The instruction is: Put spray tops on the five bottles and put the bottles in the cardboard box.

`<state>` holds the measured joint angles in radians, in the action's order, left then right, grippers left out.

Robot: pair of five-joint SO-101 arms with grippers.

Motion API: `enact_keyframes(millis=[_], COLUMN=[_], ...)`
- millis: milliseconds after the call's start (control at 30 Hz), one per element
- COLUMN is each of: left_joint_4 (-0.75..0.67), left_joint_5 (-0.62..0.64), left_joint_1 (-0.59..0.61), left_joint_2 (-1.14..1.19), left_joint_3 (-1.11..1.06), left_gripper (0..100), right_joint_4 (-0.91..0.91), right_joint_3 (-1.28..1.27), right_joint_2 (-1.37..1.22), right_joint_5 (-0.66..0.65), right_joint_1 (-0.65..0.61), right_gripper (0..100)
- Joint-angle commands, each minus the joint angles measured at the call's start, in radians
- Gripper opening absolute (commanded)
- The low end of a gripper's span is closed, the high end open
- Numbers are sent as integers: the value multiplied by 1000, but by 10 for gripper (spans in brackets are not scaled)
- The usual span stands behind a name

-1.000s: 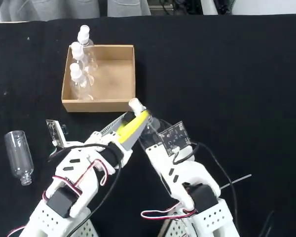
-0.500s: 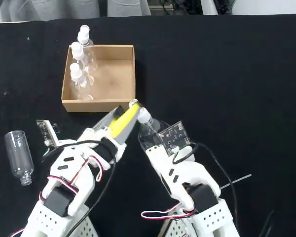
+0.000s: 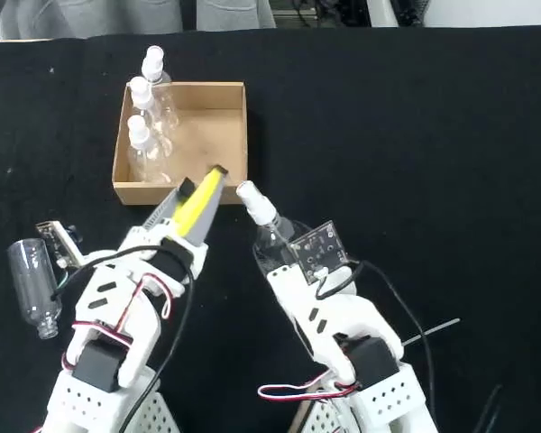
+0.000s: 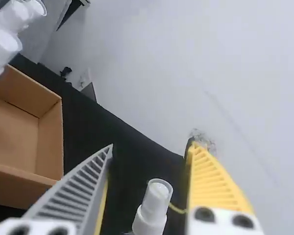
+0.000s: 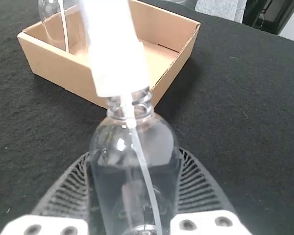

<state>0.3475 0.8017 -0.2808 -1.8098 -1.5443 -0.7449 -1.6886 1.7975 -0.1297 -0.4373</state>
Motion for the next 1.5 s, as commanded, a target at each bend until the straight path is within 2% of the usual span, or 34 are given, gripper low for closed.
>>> enact_keyframes(millis=[0,433,700,967,1167,1467], left_joint_4=[-3,-5,-6,-5,-6,-6], left_joint_5=[-14,-15,-103,-109,-199,-207], left_joint_1=[44,127,117,117,48,35], left_joint_2=[-15,-14,-14,-11,-11,-11], left_joint_3=[59,27,-4,-10,-44,-47], left_gripper=[216,216,216,216,216,216], right_joint_4=[5,8,9,77,83,78], right_joint_3=[28,96,116,127,127,120], right_joint_2=[104,104,104,104,119,130], right_joint_5=[-3,-2,-2,0,0,0], right_joint_1=[28,18,17,15,-81,-107], right_gripper=[36,33,35,32,32,32])
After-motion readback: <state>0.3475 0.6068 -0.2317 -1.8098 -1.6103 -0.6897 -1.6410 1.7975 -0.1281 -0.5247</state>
